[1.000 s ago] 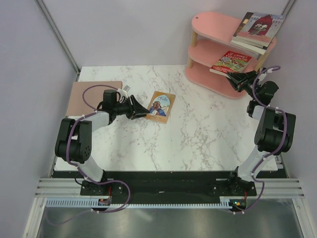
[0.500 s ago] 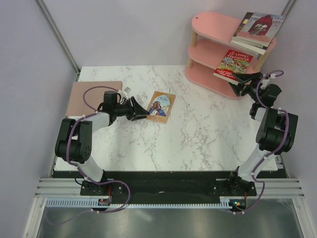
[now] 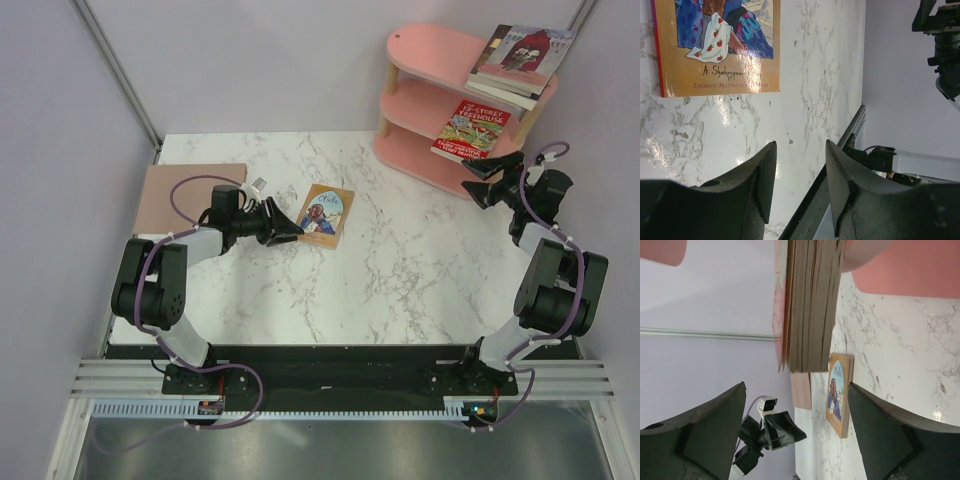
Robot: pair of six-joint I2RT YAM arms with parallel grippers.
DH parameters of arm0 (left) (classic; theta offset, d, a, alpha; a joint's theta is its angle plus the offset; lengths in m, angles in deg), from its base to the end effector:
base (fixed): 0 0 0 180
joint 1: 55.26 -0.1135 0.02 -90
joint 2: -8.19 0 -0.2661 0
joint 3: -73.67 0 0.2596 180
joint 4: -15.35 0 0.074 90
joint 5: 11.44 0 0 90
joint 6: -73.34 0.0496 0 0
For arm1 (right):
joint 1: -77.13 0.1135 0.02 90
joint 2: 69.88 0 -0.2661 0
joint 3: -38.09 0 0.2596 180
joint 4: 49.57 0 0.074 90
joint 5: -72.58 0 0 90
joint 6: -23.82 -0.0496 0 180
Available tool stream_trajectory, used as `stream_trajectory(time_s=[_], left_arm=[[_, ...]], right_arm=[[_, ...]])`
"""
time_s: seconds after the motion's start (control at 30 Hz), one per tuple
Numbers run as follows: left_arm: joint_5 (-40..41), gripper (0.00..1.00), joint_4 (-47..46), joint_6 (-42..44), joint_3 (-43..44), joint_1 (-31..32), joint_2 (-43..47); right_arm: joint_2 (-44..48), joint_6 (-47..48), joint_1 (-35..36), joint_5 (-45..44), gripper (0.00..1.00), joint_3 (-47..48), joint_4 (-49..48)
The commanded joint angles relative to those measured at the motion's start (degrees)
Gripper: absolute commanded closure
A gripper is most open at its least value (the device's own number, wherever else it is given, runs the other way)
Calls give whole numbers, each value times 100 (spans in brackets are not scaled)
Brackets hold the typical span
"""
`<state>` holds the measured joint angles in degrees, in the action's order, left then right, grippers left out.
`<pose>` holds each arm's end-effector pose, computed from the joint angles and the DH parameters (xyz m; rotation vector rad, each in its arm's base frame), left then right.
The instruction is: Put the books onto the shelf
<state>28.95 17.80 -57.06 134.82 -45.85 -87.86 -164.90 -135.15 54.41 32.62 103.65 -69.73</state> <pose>0.3345 -0.0937 0.1652 -0.1060 2.3222 -1.4221 0.3595 -0.1093 0.2338 0.7662 1.7037 1.3248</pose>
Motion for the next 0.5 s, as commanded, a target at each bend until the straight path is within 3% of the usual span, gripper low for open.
stream_trajectory(time_s=[0.0,0.07,0.2,0.23,0.3,0.37,0.47], left_arm=[[-23,50,-209,217,-33,35,-1],[-14,50,-218,208,-33,43,-28],[-5,50,-244,208,-33,61,-54],[-5,50,-244,217,-16,61,-63],[38,50,-192,261,11,61,-63],[257,50,149,409,195,61,-80],[915,49,982,655,704,61,-229]], right_arm=[[545,970,4,-82,12,-210,862],[748,1192,48,-213,19,-290,1145],[1003,1333,233,-275,71,-439,1207],[1029,1542,355,-319,75,-431,1312],[1082,1815,539,-538,79,-378,1759],[1082,2167,1031,-854,76,-386,2110],[838,2344,1953,-1250,55,-509,2201]])
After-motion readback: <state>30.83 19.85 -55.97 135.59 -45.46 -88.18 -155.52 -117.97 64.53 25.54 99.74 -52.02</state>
